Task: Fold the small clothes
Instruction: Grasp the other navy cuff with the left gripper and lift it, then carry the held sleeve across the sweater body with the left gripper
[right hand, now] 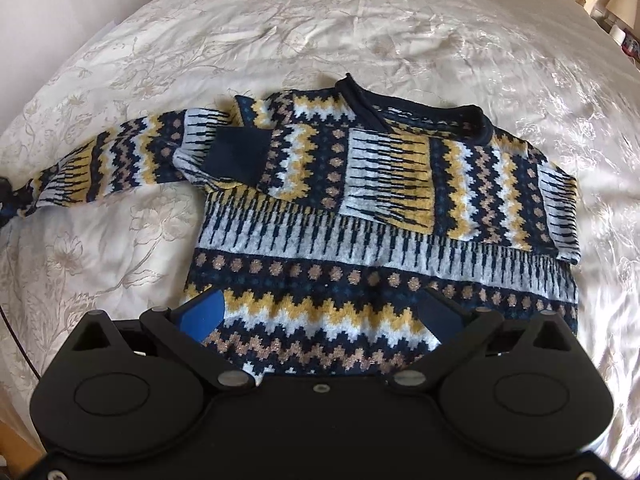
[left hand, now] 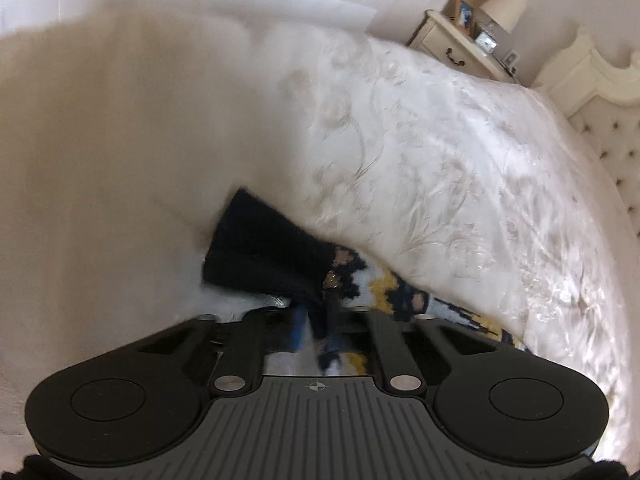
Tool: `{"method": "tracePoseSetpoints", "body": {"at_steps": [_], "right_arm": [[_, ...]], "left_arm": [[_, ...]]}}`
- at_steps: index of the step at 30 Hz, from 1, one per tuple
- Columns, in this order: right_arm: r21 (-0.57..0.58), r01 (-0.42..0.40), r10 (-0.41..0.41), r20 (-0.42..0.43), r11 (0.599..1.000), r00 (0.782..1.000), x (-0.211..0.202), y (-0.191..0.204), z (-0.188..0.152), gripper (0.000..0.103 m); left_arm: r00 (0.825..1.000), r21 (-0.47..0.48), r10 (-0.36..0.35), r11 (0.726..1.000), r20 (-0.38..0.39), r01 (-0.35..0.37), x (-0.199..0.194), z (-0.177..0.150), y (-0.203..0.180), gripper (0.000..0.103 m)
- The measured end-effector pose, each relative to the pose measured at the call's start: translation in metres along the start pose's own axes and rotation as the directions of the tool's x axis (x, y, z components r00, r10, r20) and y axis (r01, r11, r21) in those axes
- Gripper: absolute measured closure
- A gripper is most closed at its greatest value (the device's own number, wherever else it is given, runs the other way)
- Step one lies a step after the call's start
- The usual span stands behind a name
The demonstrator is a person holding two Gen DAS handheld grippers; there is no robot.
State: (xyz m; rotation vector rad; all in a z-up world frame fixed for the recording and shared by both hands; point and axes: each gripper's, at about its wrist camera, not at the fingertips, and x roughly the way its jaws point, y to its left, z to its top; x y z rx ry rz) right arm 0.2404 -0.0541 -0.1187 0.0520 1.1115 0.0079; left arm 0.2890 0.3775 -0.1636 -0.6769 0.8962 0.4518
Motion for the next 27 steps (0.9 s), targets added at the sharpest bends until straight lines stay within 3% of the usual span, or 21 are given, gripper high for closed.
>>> {"method": "tracePoseSetpoints", "body": {"at_steps": [5, 11, 18, 24, 27], "right_arm": [[0.045, -0.015, 0.016, -0.011, 0.999, 1.0, 0.003, -0.016, -0.003, 0.001], [0.061, -0.047, 0.047, -0.003, 0.997, 0.999, 0.005, -0.04, -0.01, 0.001], [0.088, -0.093, 0.091, 0.021, 0.992, 0.996, 0.001, -0.086, -0.016, 0.001], [0.131, -0.117, 0.11, 0.06, 0.984, 0.992, -0.008, -0.139, -0.016, 0.001], [0.152, -0.13, 0.12, 0.074, 0.98, 0.99, -0.011, -0.164, -0.017, 0.001]], "left_arm": [[0.995, 0.146, -0.016, 0.989, 0.096, 0.002, -0.04, -0.001, -0.04, 0.097], [0.967, 0.302, -0.157, 0.949, 0.201, 0.091, -0.107, -0.011, -0.114, 0.097], [0.901, 0.477, -0.365, 0.851, 0.236, 0.219, -0.188, -0.059, -0.218, 0.097], [0.835, 0.531, -0.523, 0.762, 0.171, 0.369, -0.23, -0.105, -0.294, 0.097], [0.814, 0.57, -0.567, 0.714, 0.13, 0.407, -0.235, -0.125, -0.328, 0.097]]}}
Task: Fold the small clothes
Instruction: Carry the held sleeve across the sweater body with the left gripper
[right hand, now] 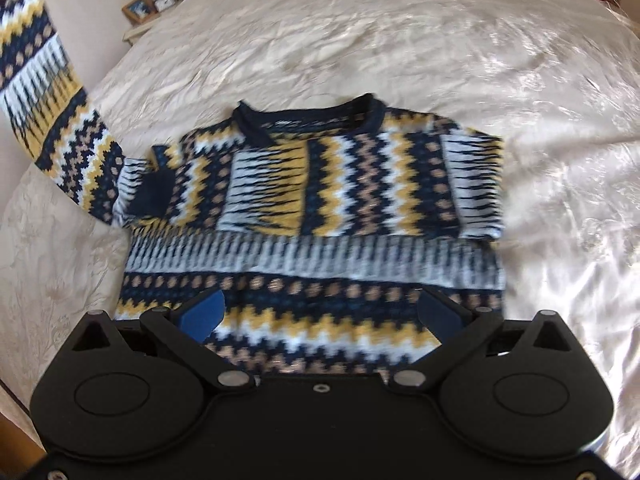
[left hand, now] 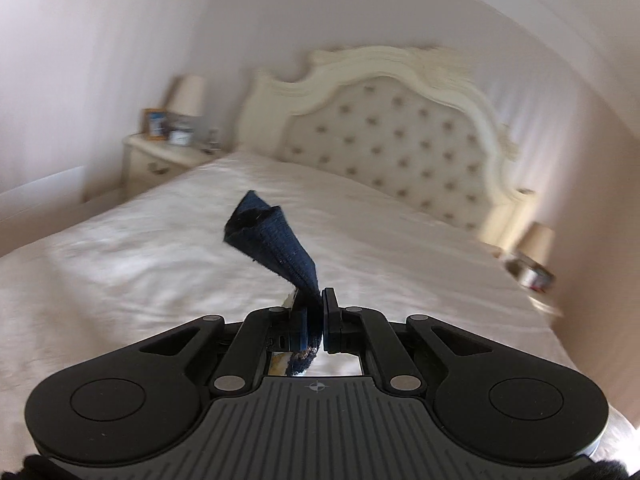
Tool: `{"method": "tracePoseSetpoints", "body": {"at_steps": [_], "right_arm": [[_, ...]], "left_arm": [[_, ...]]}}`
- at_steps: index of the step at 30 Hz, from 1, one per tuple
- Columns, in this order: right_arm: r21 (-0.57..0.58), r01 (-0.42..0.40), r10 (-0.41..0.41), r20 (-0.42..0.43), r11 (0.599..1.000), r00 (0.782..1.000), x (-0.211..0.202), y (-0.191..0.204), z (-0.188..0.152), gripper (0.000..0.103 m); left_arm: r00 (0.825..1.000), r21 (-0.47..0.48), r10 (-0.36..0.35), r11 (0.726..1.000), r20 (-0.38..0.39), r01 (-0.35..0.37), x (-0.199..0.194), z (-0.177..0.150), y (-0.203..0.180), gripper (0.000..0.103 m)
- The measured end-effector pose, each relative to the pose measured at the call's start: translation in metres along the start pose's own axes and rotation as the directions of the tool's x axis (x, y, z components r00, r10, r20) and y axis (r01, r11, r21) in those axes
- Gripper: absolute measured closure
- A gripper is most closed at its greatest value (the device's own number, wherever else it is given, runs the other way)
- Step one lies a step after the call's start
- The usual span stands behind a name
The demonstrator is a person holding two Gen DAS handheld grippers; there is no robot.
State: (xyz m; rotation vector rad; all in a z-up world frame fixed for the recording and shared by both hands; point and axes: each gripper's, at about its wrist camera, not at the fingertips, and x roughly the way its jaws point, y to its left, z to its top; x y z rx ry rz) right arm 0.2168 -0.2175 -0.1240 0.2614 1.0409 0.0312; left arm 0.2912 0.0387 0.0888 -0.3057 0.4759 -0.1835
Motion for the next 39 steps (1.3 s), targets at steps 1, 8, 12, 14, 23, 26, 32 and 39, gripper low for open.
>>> {"method": "tracePoseSetpoints", "body": {"at_steps": [1, 8, 12, 14, 23, 26, 32, 39], "right_arm": [[0.006, -0.002, 0.002, 0.003, 1.0, 1.0, -0.001, -0.007, 0.0, 0.001], [0.053, -0.021, 0.02, 0.016, 0.998, 1.0, -0.008, -0.051, -0.005, 0.001], [0.057, -0.019, 0.019, 0.014, 0.998, 1.0, -0.013, -0.071, -0.011, 0.001], [0.066, -0.015, 0.015, 0.01, 0.998, 1.0, -0.015, -0.08, -0.014, 0.001], [0.103, 0.005, -0.004, -0.01, 0.995, 1.0, -0.016, -0.112, -0.026, 0.001], [0.104, 0.006, -0.006, 0.003, 0.995, 1.0, -0.014, -0.114, -0.021, 0.001], [0.11, -0.005, 0.001, 0.038, 0.994, 0.999, -0.003, -0.111, 0.003, 0.001], [0.086, -0.015, 0.004, 0.123, 0.996, 0.992, 0.015, -0.097, 0.034, 0.005]], "left_arm": [[1.0, 0.011, -0.022, 1.0, -0.005, 0.022, 0.005, -0.002, -0.014, 0.097], [0.984, 0.047, -0.092, 0.994, -0.154, 0.1, 0.061, -0.064, -0.08, 0.097], [0.95, 0.063, -0.097, 0.991, -0.296, 0.121, 0.107, -0.118, -0.11, 0.097], [0.925, 0.086, -0.094, 0.987, -0.369, 0.134, 0.127, -0.145, -0.122, 0.096], [0.855, 0.165, -0.146, 0.952, -0.497, 0.258, 0.142, -0.2, -0.153, 0.085], [0.855, 0.184, -0.146, 0.946, -0.497, 0.268, 0.131, -0.199, -0.148, 0.082], [0.863, 0.278, 0.0, 0.947, -0.506, 0.163, 0.119, -0.194, -0.093, 0.082], [0.833, 0.247, 0.16, 0.969, -0.53, -0.029, 0.13, -0.177, -0.001, 0.082]]}}
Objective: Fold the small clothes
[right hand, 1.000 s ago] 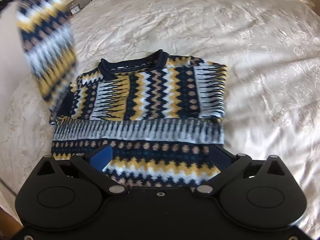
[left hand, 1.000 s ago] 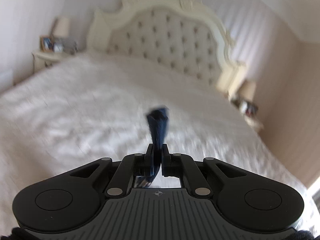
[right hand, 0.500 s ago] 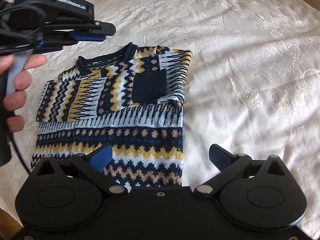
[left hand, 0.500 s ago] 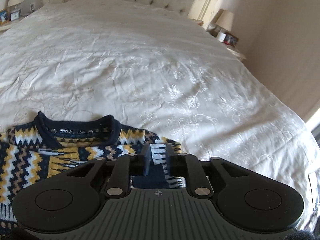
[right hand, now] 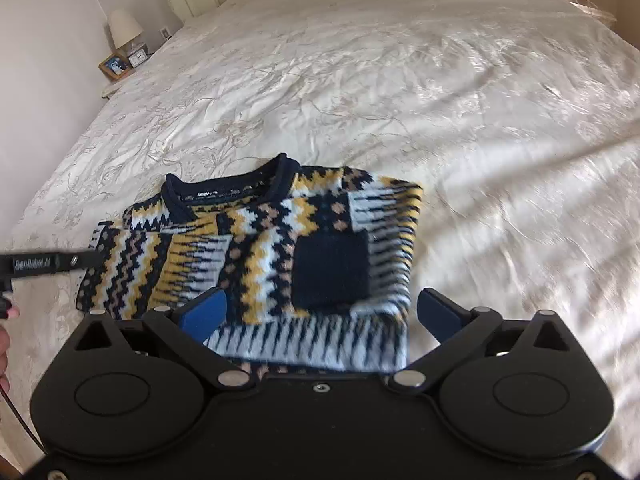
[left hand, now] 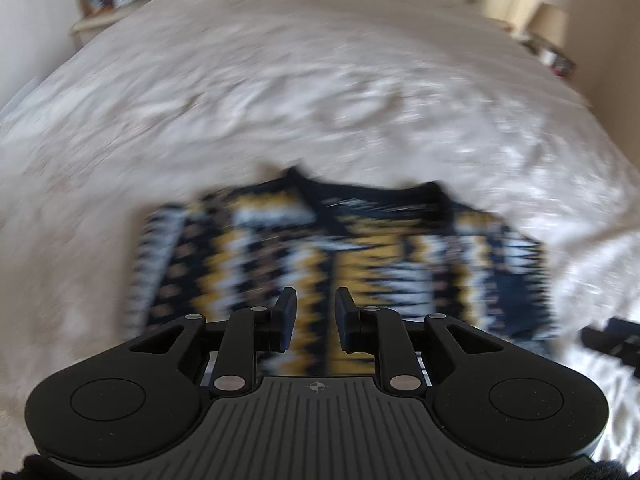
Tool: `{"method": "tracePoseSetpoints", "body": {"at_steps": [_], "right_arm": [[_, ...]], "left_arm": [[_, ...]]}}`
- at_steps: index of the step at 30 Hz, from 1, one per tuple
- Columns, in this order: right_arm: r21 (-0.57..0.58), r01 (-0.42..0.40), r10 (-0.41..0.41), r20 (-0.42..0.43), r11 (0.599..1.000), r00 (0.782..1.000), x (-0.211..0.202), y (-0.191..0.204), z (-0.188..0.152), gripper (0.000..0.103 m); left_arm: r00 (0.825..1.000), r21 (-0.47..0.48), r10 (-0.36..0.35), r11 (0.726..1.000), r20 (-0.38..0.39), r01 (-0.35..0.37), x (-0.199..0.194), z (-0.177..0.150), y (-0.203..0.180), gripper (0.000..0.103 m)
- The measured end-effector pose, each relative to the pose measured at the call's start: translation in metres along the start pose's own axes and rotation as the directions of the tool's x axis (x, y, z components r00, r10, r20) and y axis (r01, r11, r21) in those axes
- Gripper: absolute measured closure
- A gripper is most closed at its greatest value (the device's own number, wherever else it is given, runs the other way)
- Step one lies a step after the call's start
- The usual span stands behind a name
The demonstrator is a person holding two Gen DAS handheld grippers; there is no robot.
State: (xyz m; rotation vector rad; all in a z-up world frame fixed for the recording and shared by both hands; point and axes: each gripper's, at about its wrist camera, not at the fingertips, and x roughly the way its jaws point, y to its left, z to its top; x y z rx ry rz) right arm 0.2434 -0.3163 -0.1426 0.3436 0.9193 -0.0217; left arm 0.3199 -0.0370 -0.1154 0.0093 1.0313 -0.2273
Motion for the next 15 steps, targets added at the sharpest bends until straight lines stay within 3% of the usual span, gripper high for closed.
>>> {"method": "tracePoseSetpoints", "body": {"at_steps": [4, 10, 15], "right_arm": [[0.001, 0.023, -0.023, -0.026, 1.0, 0.999, 0.02, 0.002, 0.017, 0.014], [-0.027, -0.006, 0.005, -0.048, 1.0, 0.999, 0.047, 0.0, 0.032, 0.02], [-0.013, -0.001, -0.001, -0.128, 1.0, 0.992, 0.082, -0.007, 0.04, 0.033]], "left_arm": [[0.997, -0.013, 0.044, 0.999, -0.057, -0.045, 0.017, -0.001, 0.036, 0.082], [0.986, -0.035, 0.033, 0.999, -0.165, -0.039, 0.06, -0.013, 0.063, 0.082], [0.987, -0.085, -0.003, 0.996, -0.16, -0.011, 0.072, -0.022, 0.072, 0.082]]}}
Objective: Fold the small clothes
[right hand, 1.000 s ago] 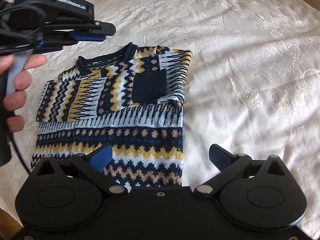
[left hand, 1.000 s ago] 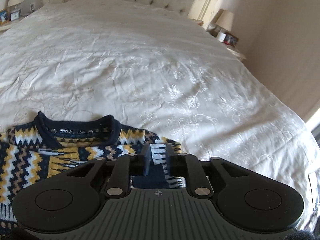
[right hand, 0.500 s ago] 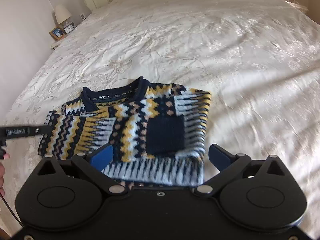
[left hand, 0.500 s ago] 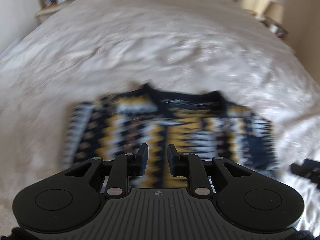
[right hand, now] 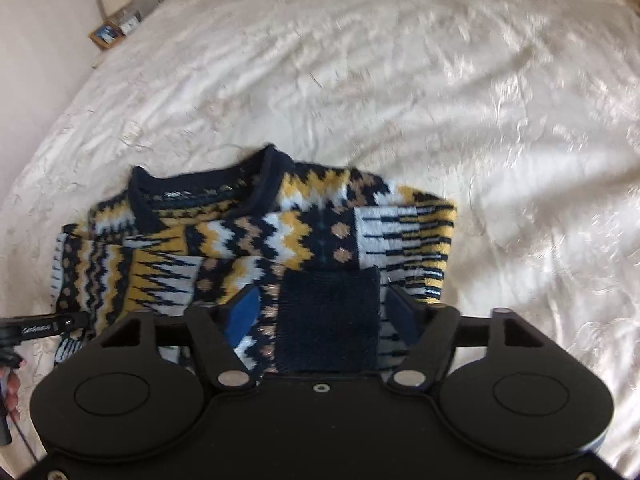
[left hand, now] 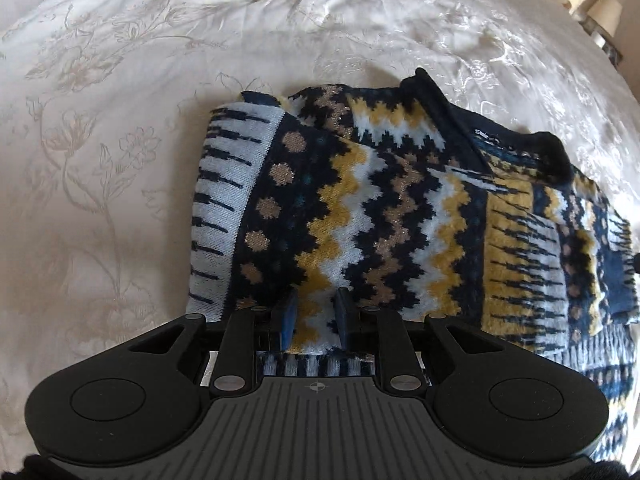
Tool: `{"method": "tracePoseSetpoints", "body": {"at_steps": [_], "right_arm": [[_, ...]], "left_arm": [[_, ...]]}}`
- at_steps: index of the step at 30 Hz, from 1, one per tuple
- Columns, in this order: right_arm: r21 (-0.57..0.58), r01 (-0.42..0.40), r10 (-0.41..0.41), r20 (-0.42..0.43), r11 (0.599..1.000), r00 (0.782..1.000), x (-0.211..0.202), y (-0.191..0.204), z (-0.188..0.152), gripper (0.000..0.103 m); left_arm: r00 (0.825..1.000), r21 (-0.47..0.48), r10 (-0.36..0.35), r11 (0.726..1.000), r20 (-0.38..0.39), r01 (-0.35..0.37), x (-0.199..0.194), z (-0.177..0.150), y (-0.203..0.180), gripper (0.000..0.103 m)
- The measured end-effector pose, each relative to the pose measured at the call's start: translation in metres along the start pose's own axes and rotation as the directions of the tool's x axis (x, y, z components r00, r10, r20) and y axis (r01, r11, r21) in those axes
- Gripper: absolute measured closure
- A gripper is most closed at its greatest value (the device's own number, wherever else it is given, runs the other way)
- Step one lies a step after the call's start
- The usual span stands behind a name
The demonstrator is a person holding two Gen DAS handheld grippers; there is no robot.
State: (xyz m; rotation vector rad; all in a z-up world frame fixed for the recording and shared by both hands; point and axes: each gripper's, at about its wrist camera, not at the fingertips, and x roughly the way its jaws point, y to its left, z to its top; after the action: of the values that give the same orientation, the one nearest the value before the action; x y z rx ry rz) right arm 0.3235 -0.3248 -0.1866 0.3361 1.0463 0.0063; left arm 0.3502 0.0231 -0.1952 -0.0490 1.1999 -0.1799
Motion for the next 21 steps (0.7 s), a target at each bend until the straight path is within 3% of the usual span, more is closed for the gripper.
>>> {"method": "tracePoseSetpoints", "body": {"at_steps": [7, 9, 10, 11, 12, 14, 18, 21], "right_arm": [[0.053, -0.003, 0.008, -0.082, 0.999, 0.997, 0.03, -0.017, 0.0, 0.037], [0.061, -0.009, 0.015, -0.097, 0.998, 0.995, 0.033, -0.016, 0.0, 0.046], [0.061, -0.004, 0.01, -0.1, 0.998, 0.995, 0.033, -0.015, 0.0, 0.055], [0.057, 0.002, 0.004, -0.099, 0.998, 0.995, 0.031, -0.013, 0.001, 0.076], [0.058, -0.015, 0.021, -0.095, 0.998, 0.995, 0.028, -0.012, 0.002, 0.086], [0.068, -0.058, 0.062, -0.067, 0.996, 0.996, 0.018, -0.008, 0.007, 0.086], [-0.043, -0.097, 0.099, 0.027, 0.994, 0.995, -0.025, 0.019, 0.019, 0.086], [-0.083, -0.058, 0.067, 0.111, 0.995, 0.992, -0.055, 0.022, 0.028, 0.086]], "left_arm": [[0.999, -0.039, -0.023, 0.999, 0.035, 0.025, -0.017, -0.015, 0.01, 0.082], [0.999, -0.043, -0.018, 0.999, 0.049, 0.021, -0.025, -0.019, 0.013, 0.082], [0.998, -0.047, -0.015, 0.999, 0.054, 0.017, -0.029, -0.021, 0.015, 0.082], [0.998, -0.051, -0.012, 0.999, 0.058, 0.015, -0.033, -0.022, 0.017, 0.082], [0.998, -0.057, -0.008, 0.998, 0.062, 0.012, -0.036, -0.024, 0.019, 0.082], [0.997, -0.065, -0.003, 0.998, 0.073, 0.008, -0.042, -0.025, 0.022, 0.082], [0.994, -0.078, 0.004, 0.997, 0.11, 0.004, -0.053, -0.022, 0.025, 0.082], [0.991, -0.085, 0.0, 0.996, 0.131, 0.011, -0.06, -0.019, 0.026, 0.082]]}}
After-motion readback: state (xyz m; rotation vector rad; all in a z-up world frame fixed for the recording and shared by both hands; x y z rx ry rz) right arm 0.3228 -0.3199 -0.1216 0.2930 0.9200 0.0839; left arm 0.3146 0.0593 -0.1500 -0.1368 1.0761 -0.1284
